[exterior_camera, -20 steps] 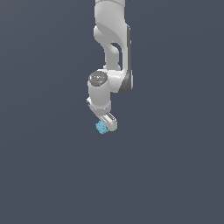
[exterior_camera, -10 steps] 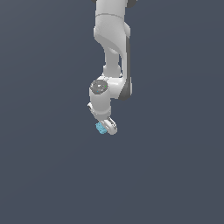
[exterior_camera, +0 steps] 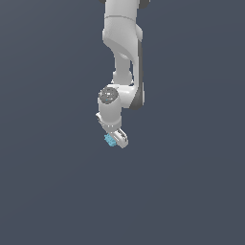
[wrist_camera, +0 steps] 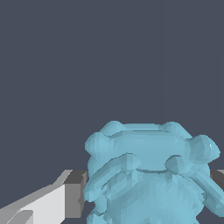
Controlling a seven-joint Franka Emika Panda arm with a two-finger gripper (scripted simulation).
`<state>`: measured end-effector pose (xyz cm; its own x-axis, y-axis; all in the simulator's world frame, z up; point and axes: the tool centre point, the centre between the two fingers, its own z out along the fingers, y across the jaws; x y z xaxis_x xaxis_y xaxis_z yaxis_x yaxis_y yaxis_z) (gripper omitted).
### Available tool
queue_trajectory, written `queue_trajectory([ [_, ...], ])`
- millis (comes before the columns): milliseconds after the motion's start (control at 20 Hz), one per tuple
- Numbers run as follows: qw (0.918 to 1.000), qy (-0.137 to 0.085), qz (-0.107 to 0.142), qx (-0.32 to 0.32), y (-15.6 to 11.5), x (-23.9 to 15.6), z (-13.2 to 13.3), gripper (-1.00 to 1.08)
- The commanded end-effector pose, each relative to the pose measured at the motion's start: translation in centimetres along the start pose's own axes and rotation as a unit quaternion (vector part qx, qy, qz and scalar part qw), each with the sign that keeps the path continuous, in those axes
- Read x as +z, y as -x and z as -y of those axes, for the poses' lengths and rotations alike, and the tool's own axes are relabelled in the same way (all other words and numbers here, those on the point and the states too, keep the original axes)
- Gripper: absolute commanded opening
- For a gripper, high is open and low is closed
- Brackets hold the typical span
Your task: Pick up the object and move it to a goal position.
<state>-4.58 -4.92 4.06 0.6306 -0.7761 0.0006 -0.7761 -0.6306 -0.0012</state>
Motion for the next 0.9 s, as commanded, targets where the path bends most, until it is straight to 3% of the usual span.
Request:
queue_trajectory([
  [0, 1.0000, 0.001, 0.000, 0.000, 0.0, 0.1, -0.1, -1.00],
  [450, 1.0000, 0.000, 0.000, 0.000, -0.6, -1.7, -0.8, -1.00],
  [850, 1.0000, 0.000, 0.001, 0.001, -2.5, -7.0, -3.5, -1.00],
])
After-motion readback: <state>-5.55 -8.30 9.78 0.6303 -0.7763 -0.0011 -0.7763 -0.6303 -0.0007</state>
